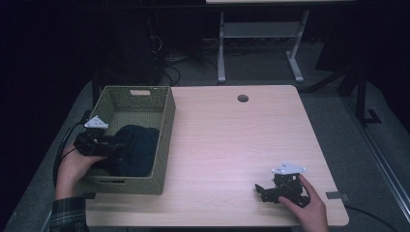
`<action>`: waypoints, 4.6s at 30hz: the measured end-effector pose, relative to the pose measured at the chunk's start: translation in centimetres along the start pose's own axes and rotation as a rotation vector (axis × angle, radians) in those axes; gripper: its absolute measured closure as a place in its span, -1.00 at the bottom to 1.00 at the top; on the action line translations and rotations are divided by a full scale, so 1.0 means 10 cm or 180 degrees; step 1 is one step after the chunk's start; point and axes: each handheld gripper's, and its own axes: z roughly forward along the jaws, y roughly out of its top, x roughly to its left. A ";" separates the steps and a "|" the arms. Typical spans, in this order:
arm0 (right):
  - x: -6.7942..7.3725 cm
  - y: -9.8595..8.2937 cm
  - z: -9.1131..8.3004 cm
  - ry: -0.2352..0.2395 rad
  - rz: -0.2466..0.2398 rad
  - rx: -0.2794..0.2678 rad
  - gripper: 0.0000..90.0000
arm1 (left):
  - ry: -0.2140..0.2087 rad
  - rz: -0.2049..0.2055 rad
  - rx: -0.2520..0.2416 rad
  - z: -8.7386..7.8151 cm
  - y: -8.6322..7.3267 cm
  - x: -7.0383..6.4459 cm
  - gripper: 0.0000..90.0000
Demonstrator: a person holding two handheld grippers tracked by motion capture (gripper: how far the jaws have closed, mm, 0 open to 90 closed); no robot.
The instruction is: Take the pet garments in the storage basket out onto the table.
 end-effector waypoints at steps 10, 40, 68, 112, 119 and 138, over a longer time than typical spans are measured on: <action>0.00 0.00 0.00 0.0000 -0.0002 0.0001 -0.99 | -0.0042 0.0086 0.0228 0.06 0.00 -0.02 0.14; 0.00 0.00 0.00 0.0000 0.0001 -0.0002 -0.99 | -0.0263 -0.0441 -0.0675 -0.27 0.08 0.04 0.94; 0.00 0.00 0.01 0.0002 -0.0010 -0.0001 -0.99 | -0.0581 -0.0491 -0.1736 -0.84 0.57 -0.02 0.94; 0.00 0.01 0.01 0.0000 -0.0011 -0.0009 -0.99 | -0.1194 0.0049 -0.2026 -0.77 1.58 -0.77 0.95; 0.00 0.01 0.00 -0.0001 -0.0012 -0.0006 -0.99 | -0.1311 0.0107 -0.2003 -0.64 1.72 -0.93 0.95; 0.00 0.01 0.00 0.0001 0.0004 0.0004 -0.99 | -0.1536 0.0240 -0.1935 -0.27 2.03 -1.33 0.94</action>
